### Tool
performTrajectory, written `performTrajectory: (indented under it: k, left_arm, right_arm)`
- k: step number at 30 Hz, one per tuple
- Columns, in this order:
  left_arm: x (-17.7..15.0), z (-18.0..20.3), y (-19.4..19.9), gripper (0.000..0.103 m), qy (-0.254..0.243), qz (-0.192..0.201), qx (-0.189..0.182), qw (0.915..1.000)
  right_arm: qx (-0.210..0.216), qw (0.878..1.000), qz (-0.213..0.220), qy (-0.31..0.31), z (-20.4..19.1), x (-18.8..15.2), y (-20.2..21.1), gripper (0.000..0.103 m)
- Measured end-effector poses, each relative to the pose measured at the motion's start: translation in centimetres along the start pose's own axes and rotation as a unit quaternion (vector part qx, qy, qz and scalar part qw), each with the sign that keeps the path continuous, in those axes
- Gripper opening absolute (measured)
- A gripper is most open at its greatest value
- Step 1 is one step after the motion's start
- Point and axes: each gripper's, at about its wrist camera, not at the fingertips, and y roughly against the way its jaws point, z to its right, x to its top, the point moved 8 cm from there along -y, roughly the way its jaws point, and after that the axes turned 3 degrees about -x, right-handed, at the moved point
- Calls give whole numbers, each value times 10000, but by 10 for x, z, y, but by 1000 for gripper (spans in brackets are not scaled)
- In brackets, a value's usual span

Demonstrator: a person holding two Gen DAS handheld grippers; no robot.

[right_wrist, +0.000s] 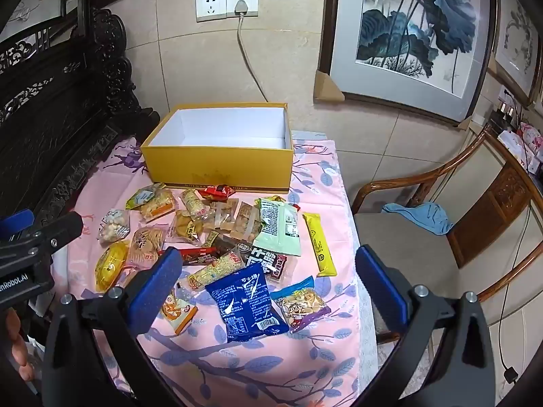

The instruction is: Organize snacks

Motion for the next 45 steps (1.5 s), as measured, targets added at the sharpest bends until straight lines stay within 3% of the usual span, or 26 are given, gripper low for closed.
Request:
performTrajectory:
  k: [15,22,29,45]
  left_arm:
    - [-8,-16,-5,101,59,16,267,9996]
    - [-36,-28,-40,101,-102,-265,463,9985]
    - [-78,-31,-68,101,-18,-805,367,9961]
    - [-72,-21,-46,101,-37,-587,325,9977]
  right_arm:
    - [-12,9999,-110,18,-1,-1,-5,102]
    - [7,9981,-575,238,-9,-43,-26,102]
    - [141,9931,-1093,389,-20,-84,-46,102]
    - [265,9960,-771,371,-23,-69,-27,102]
